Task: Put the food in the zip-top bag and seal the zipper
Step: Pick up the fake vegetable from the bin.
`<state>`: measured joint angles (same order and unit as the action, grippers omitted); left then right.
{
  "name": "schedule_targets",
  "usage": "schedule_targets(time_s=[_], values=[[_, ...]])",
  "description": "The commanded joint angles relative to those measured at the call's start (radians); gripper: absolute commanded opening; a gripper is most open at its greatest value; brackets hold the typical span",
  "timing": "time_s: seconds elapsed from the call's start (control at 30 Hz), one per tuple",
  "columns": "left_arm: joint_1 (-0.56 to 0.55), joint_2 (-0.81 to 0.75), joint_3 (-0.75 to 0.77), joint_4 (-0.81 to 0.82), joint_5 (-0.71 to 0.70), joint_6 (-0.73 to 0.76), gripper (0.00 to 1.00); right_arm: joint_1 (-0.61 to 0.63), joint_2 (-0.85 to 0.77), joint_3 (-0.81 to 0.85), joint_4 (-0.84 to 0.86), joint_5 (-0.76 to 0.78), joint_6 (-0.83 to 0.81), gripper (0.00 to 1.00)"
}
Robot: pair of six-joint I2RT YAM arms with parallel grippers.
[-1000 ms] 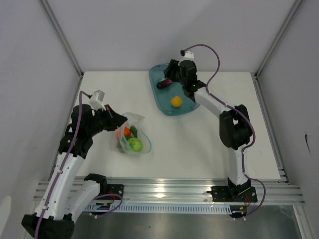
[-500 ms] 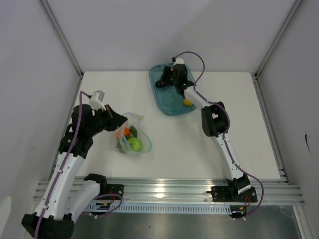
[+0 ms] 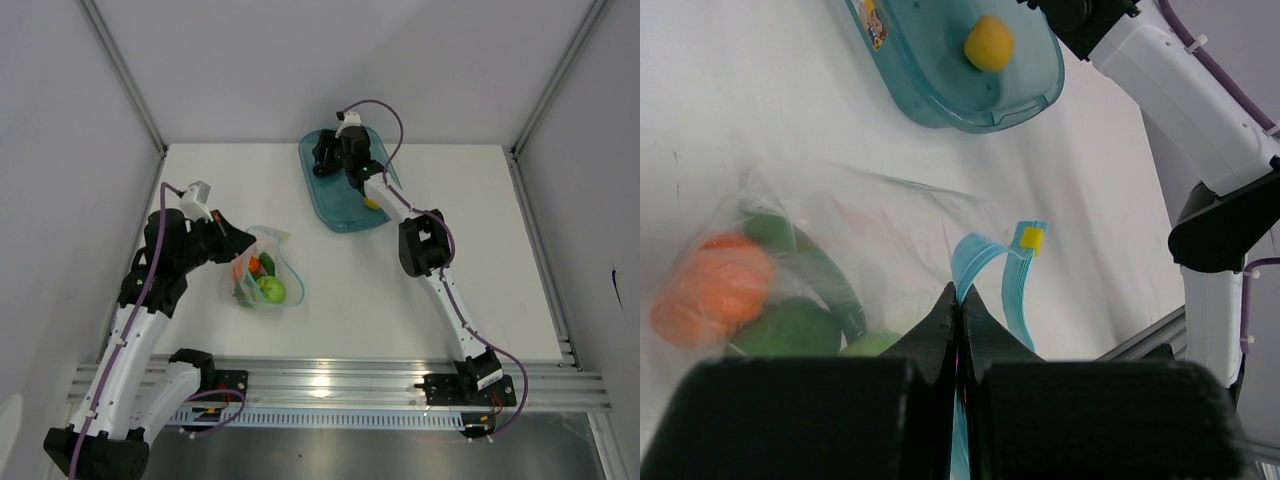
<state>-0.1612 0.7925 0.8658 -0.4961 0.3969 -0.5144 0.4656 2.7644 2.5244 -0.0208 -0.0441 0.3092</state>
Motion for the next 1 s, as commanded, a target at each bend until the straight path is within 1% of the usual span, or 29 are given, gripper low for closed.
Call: schedule_targets(time_s=[0.0,0.17,0.33,0.47,0.5,0.57,0.63,0.73,0.77,0.8,0.83,0.87,0.9,0.97], values=[[0.006,-0.010,0.009,0.021,0.008,0.008,0.01,0.001,0.052,0.068,0.025,-0.033,-0.012,0.66],[0.006,-0.018,0.007,0.021,0.011,0.004,0.01,-0.005,0.077,0.088,-0.013,-0.045,0.018,0.66],[0.006,-0.027,0.001,0.018,0.013,0.002,0.01,-0.013,0.077,0.096,-0.065,-0.042,0.008,0.66],[0.006,-0.042,-0.008,0.021,0.022,-0.003,0.00,-0.019,0.029,0.057,-0.148,-0.037,-0.005,0.65],[0.006,-0.045,-0.011,0.021,0.025,-0.004,0.01,-0.022,-0.017,0.034,-0.172,-0.042,-0.010,0.65],[0.006,-0.052,-0.014,0.021,0.030,-0.006,0.01,-0.031,-0.077,-0.074,-0.177,-0.043,-0.024,0.65],[0.006,-0.064,-0.014,0.018,0.037,-0.006,0.01,-0.038,-0.165,-0.134,-0.192,-0.043,-0.045,0.65],[0.006,-0.081,-0.022,0.018,0.043,-0.009,0.01,-0.039,-0.257,-0.226,-0.248,-0.051,-0.077,0.64],[0.006,-0.084,-0.030,0.021,0.045,-0.010,0.00,-0.038,-0.349,-0.269,-0.251,-0.051,-0.093,0.64],[0.006,-0.087,-0.034,0.025,0.046,-0.015,0.01,-0.032,-0.408,-0.403,-0.216,-0.037,-0.099,0.65],[0.006,-0.087,-0.043,0.031,0.054,-0.016,0.01,-0.028,-0.472,-0.489,-0.171,-0.028,-0.102,0.65],[0.006,-0.088,-0.047,0.036,0.057,-0.018,0.01,-0.025,-0.596,-0.574,-0.090,-0.020,-0.098,0.66],[0.006,-0.085,-0.053,0.042,0.062,-0.024,0.01,-0.025,-0.645,-0.696,-0.068,-0.005,-0.094,0.67],[0.006,-0.084,-0.060,0.056,0.068,-0.027,0.00,-0.025,-0.730,-0.751,-0.080,0.001,-0.090,0.68]])
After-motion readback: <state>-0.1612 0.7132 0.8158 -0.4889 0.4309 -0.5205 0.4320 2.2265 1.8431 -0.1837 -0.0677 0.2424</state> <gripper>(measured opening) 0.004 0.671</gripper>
